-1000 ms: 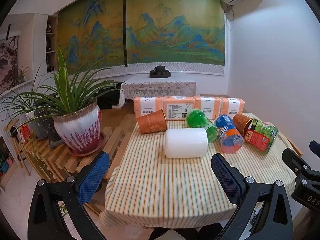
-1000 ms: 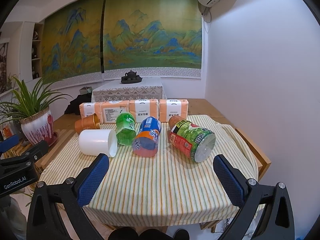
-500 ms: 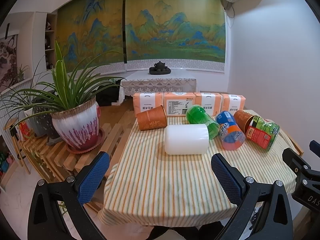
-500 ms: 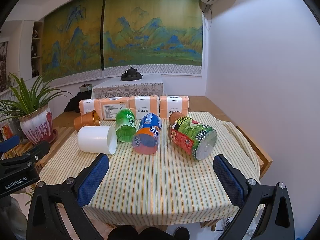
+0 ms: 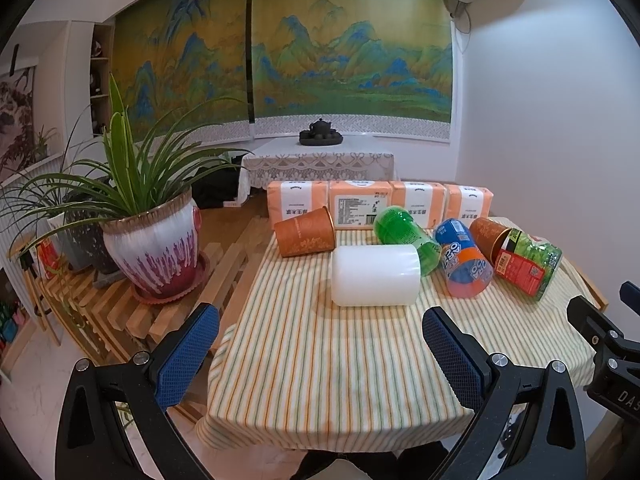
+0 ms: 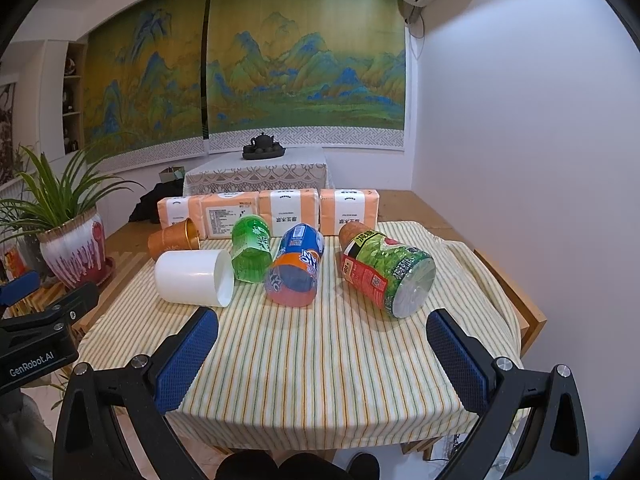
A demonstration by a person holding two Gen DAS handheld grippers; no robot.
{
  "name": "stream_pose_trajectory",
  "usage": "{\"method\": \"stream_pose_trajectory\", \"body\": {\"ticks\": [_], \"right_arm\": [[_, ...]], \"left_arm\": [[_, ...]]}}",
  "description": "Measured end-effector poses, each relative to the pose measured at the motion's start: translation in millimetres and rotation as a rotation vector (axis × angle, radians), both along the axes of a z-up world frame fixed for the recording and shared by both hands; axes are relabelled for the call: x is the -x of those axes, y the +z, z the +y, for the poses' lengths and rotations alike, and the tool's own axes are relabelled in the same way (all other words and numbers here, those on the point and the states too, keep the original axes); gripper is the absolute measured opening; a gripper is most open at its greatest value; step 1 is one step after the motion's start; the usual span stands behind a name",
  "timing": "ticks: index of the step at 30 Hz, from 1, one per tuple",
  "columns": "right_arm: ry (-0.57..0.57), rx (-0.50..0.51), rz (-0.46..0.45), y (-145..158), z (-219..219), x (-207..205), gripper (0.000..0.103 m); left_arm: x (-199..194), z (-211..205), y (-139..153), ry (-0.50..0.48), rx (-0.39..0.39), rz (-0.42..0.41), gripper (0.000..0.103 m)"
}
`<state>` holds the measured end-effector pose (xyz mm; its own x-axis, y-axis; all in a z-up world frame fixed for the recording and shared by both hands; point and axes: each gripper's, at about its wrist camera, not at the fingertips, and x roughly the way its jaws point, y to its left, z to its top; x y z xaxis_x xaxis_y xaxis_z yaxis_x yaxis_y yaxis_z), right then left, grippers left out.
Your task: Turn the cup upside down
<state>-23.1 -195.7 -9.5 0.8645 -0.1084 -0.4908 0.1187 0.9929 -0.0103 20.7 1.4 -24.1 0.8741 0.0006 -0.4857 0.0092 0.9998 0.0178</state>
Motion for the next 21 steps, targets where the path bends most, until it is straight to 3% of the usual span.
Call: {"method": "stream_pose_trajectory", "body": {"ticks": [21], "right_arm": [[0.01,-0.014,0.04,-8,-3,-8,0.103]], "left_arm": [[-29,4,-12,-0.043,-0.049,0.056,0.103]]}}
